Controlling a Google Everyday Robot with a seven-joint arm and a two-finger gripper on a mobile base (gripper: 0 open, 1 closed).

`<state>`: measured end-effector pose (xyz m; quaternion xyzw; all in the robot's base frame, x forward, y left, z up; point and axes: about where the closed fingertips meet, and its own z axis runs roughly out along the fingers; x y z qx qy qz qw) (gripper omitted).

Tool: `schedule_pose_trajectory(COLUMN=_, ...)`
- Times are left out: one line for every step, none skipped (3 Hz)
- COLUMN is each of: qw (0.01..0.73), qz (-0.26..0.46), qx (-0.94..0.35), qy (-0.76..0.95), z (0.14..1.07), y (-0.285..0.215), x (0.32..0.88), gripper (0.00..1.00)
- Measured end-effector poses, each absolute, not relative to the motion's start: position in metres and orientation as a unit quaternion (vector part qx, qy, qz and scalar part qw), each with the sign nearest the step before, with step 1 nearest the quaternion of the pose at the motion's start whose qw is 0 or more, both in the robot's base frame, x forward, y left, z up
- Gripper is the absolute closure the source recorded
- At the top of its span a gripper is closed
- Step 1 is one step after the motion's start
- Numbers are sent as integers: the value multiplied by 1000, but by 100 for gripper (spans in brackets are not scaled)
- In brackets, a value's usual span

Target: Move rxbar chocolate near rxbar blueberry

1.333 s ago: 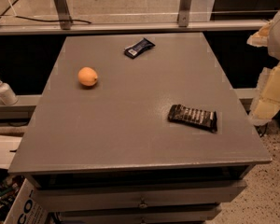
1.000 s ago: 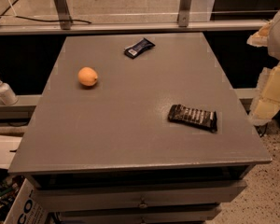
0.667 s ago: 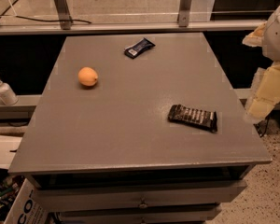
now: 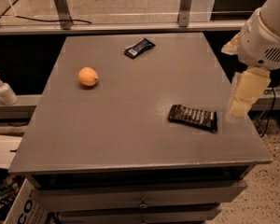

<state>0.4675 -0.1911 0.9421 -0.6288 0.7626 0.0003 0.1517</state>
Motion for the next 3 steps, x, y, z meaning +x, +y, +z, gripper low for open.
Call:
schedule_pose_trajectory(qw=137, qz=17, qx=-637, qy=758, z=926, y=-178, x=466, gripper=0)
schedule_pose_trajectory(qw=122, qz=31, qx=-638, qy=760, z=908, y=-172, x=466, gripper=0)
schedule_pose_trajectory(qw=109, qz=43, qx=-638, qy=761, z=888, y=-166, x=468, gripper=0)
